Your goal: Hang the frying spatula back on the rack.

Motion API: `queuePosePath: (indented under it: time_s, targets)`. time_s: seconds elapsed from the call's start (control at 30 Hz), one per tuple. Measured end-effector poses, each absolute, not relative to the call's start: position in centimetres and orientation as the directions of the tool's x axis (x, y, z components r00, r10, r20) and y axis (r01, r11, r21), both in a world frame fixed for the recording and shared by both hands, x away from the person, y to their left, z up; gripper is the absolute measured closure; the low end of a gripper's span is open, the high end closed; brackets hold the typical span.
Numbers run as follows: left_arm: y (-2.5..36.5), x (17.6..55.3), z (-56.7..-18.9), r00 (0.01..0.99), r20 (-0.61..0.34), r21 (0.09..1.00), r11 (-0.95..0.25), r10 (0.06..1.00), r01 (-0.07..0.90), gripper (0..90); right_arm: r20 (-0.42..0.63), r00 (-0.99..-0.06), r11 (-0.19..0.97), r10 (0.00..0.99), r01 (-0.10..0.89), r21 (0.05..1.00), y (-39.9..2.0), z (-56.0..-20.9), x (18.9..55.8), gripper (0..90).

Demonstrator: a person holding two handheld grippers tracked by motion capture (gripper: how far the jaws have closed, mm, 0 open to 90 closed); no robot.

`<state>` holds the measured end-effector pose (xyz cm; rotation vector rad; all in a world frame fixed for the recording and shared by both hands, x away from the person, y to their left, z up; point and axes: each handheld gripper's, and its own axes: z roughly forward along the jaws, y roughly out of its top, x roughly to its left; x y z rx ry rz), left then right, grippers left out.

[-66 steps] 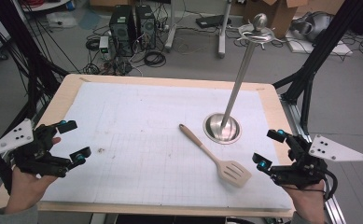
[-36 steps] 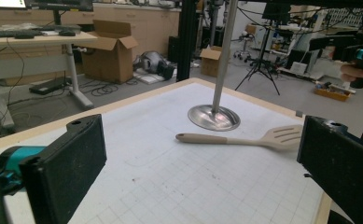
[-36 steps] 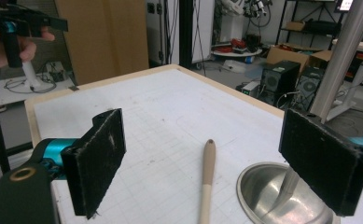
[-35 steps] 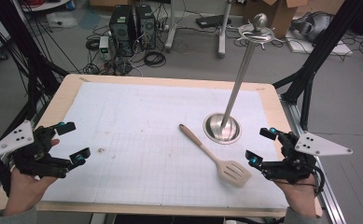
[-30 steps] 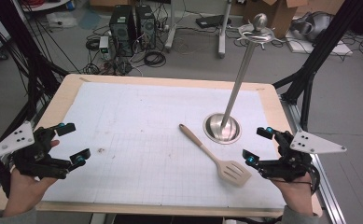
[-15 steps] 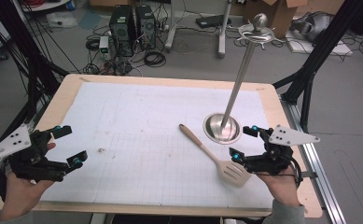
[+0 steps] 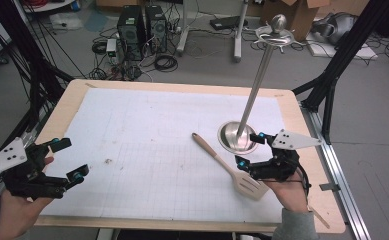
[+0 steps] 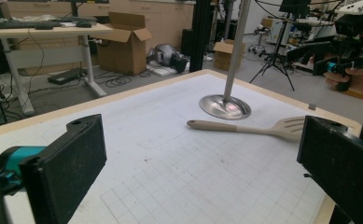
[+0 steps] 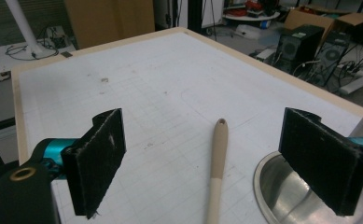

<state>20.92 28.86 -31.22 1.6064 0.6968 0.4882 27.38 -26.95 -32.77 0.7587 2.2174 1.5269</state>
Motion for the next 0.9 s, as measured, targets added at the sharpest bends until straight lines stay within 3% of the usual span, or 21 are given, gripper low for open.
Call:
queuePosePath:
  time_s: [0.9]
  targets:
    - [28.6, 21.1, -32.0, 0.725, -0.087, 0.978, -0.079, 0.683, 0.192, 1.8, 0.044, -0.746, 0.309, 0.664, 0.327, 0.893, -24.5, -36.9, 30.2, 13.8]
